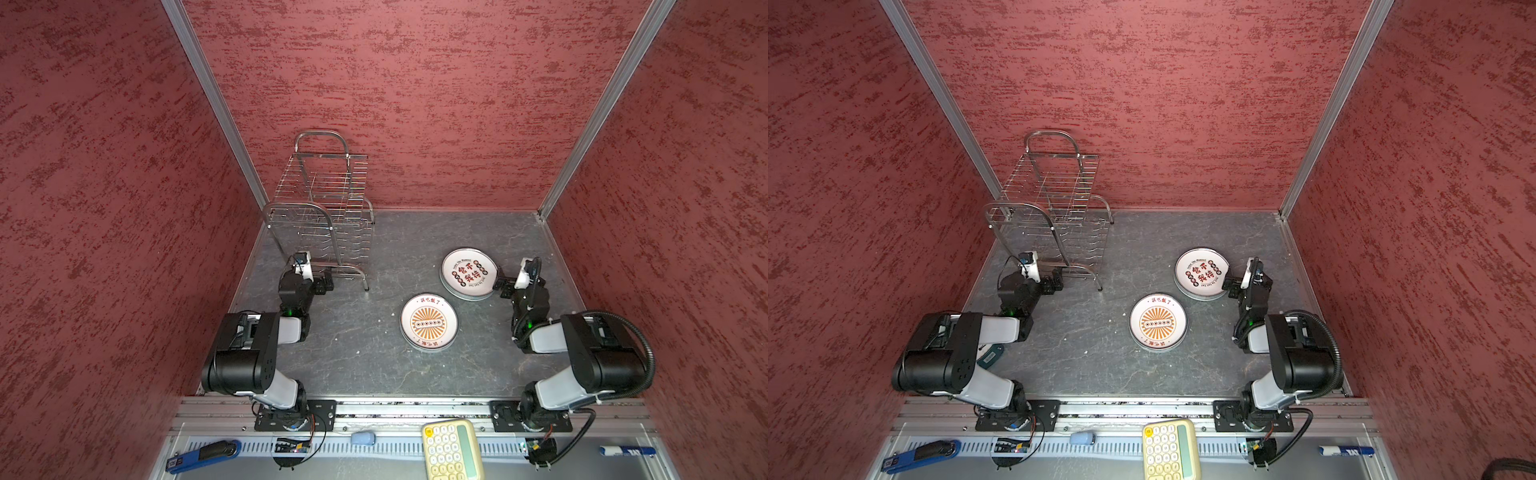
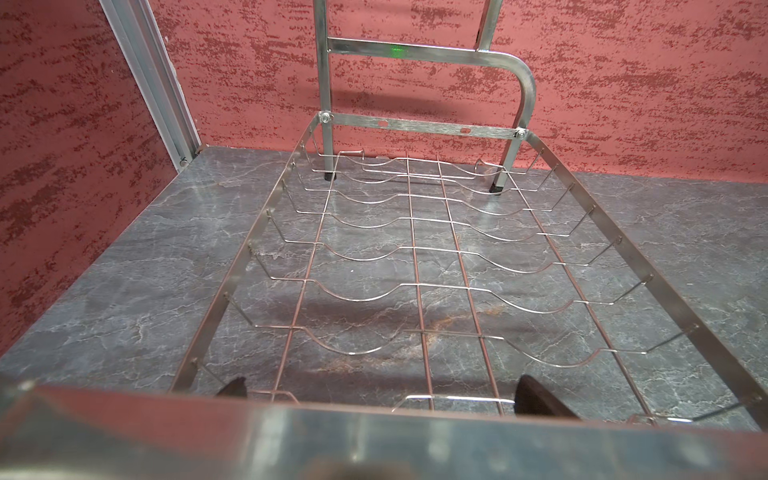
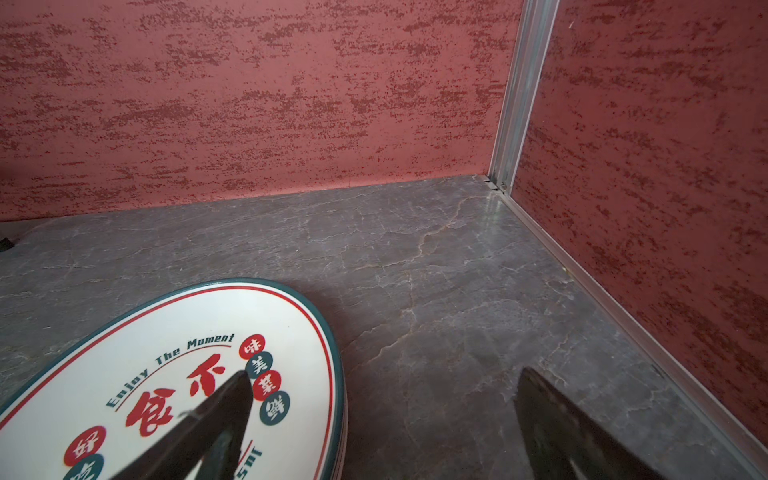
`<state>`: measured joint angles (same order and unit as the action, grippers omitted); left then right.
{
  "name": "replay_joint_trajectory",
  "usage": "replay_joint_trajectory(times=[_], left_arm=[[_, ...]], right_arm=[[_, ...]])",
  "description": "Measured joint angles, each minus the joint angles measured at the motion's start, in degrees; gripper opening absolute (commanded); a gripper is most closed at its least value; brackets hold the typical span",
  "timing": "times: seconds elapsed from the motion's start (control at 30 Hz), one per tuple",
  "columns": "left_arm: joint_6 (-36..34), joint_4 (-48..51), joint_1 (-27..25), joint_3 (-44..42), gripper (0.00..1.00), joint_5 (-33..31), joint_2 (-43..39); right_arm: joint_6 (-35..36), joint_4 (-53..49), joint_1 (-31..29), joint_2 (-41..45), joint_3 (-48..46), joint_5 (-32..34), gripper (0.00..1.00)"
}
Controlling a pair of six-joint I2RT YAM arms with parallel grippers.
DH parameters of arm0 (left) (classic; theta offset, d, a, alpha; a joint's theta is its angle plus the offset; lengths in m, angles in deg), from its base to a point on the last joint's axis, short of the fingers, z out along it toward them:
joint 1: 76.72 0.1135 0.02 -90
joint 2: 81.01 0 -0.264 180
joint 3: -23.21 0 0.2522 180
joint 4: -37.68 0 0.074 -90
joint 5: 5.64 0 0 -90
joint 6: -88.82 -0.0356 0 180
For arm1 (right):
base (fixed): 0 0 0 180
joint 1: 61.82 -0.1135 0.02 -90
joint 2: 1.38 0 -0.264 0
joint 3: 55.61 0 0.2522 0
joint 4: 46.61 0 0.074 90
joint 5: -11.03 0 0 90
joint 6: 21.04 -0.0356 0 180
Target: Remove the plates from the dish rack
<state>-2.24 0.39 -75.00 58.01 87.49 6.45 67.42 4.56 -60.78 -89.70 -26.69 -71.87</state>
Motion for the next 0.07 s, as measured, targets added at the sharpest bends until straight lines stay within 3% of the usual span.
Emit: replay_joint_trajectory(times=[0.07], left_arm=[[0.02,0.00,0.00,0.00,0.99,0.00,0.00]], right_arm=[[0.00,0.00,0.00,0.00,0.00,0.00,0.99]])
